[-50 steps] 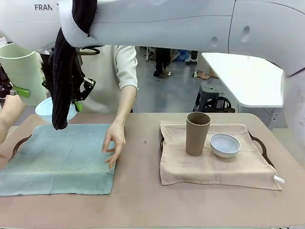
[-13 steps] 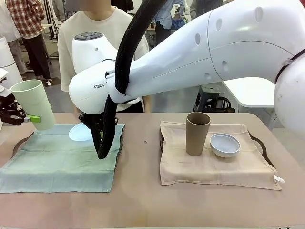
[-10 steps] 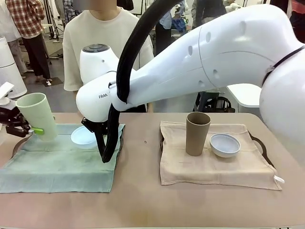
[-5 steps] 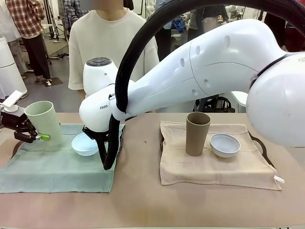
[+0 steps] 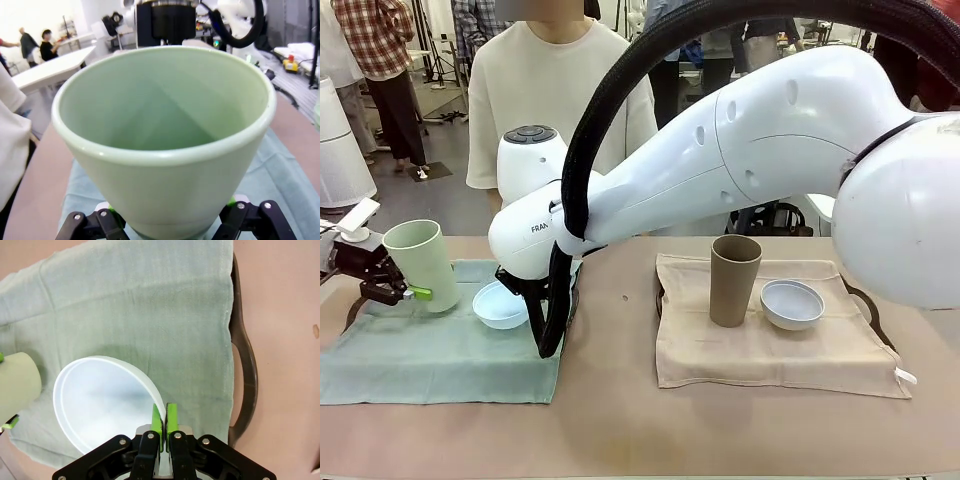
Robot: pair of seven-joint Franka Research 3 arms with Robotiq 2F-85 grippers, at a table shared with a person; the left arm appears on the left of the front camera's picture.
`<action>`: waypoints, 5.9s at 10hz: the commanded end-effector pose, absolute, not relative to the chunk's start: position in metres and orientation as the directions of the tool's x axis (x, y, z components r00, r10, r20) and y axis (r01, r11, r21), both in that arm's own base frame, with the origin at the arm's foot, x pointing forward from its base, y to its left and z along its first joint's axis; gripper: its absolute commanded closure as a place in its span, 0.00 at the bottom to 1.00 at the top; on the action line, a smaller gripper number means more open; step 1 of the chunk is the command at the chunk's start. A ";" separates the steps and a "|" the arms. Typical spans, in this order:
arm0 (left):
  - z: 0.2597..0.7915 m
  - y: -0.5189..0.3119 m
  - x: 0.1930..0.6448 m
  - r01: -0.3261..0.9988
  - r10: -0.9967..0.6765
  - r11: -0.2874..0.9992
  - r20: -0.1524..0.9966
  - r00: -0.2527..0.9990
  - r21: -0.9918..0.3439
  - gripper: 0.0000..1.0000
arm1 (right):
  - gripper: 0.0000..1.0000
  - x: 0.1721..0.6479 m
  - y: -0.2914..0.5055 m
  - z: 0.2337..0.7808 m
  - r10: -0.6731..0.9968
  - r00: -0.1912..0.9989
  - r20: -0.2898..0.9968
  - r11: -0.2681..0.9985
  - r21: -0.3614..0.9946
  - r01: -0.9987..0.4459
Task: Set up a tray with a mat and arrange the tableware.
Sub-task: Place the Picnic Bowl and Reusable plastic cup back onto the Handle tray in front of the human's position.
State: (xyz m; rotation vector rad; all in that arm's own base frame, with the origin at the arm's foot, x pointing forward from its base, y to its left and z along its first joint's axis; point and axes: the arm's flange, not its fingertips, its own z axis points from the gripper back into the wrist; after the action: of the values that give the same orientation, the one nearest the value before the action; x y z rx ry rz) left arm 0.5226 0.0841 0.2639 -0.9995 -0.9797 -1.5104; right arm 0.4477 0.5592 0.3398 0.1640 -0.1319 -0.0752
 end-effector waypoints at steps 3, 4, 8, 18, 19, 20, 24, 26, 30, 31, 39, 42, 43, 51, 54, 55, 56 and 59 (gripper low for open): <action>0.254 0.079 0.537 0.989 -0.333 -0.126 0.936 -0.112 0.074 0.18 | 0.96 0.451 0.555 0.338 -0.085 0.990 0.111 0.978 0.201 0.062; 0.250 0.079 0.535 0.990 -0.333 -0.120 0.937 -0.106 0.070 0.18 | 0.96 0.449 0.555 0.336 -0.080 0.991 0.110 0.978 0.199 0.057; 0.262 0.084 0.531 0.993 -0.343 -0.099 0.934 -0.096 0.065 0.00 | 0.16 0.443 0.550 0.346 -0.091 0.991 0.103 0.983 0.167 0.073; 0.374 0.112 0.472 0.984 -0.810 0.176 0.562 0.165 -0.035 0.00 | 0.03 0.384 0.513 0.436 -0.100 0.980 0.173 0.990 0.112 0.081; 0.392 0.105 0.462 0.972 -0.816 0.236 0.541 0.206 -0.015 0.00 | 0.03 0.378 0.507 0.447 -0.131 0.979 0.157 0.990 0.076 0.121; 0.408 0.092 0.443 0.949 -0.810 0.316 0.524 0.264 0.010 0.00 | 0.03 0.369 0.498 0.459 -0.139 0.978 0.154 0.990 0.048 0.134; 0.471 0.045 0.391 0.843 -0.816 0.536 0.288 0.501 0.054 0.00 | 0.03 0.360 0.472 0.487 -0.190 0.969 0.161 0.982 0.044 0.185; 0.491 0.017 0.381 0.789 -0.785 0.613 0.140 0.604 0.033 0.00 | 0.03 0.357 0.462 0.501 -0.215 0.962 0.169 0.977 0.024 0.214; 0.524 -0.037 0.366 0.704 -0.710 0.693 0.024 0.704 -0.157 0.00 | 0.03 0.335 0.439 0.531 -0.035 0.983 0.183 0.999 0.000 0.036; 0.529 -0.039 0.367 0.701 -0.706 0.694 0.039 0.708 -0.161 0.00 | 0.03 0.331 0.436 0.534 0.142 0.976 0.164 0.989 0.013 -0.146; 0.520 -0.042 0.357 0.725 -0.731 0.676 0.000 0.682 -0.133 0.00 | 0.03 0.332 0.451 0.542 0.077 0.980 0.181 0.997 -0.004 -0.077; 0.520 -0.042 0.357 0.725 -0.731 0.676 0.000 0.682 -0.133 0.00 | 0.03 0.332 0.451 0.542 0.077 0.980 0.181 0.997 -0.004 -0.077; 0.520 -0.042 0.357 0.725 -0.731 0.676 0.000 0.682 -0.133 0.00 | 0.03 0.332 0.451 0.542 0.077 0.980 0.181 0.997 -0.004 -0.077; 0.542 0.001 0.355 0.191 -0.182 0.975 0.085 0.980 -0.117 0.00 | 0.03 0.318 0.254 0.563 -0.110 0.978 0.178 0.975 0.208 0.072; 0.548 0.024 0.357 0.132 -0.126 0.987 0.069 0.990 -0.096 0.00 | 0.03 0.311 0.192 0.563 -0.175 0.969 0.177 0.973 0.180 0.143; 0.545 0.019 0.360 0.173 -0.165 0.978 0.076 0.983 -0.114 0.00 | 0.03 0.319 0.221 0.571 -0.140 0.974 0.178 0.973 0.206 0.102; 0.545 0.019 0.360 0.173 -0.165 0.978 0.076 0.983 -0.114 0.00 | 0.03 0.319 0.221 0.571 -0.140 0.974 0.178 0.973 0.206 0.102; 0.545 0.022 0.360 0.168 -0.160 0.980 0.075 0.984 -0.108 0.00 | 0.03 0.319 0.195 0.569 -0.066 0.981 0.181 0.983 0.182 0.032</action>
State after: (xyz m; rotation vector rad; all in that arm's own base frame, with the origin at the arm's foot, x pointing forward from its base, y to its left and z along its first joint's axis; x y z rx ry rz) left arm 0.3599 0.0216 0.5450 -0.1150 -0.0660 -0.1674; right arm 0.3133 0.2099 0.5713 0.1702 -0.2039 -0.1083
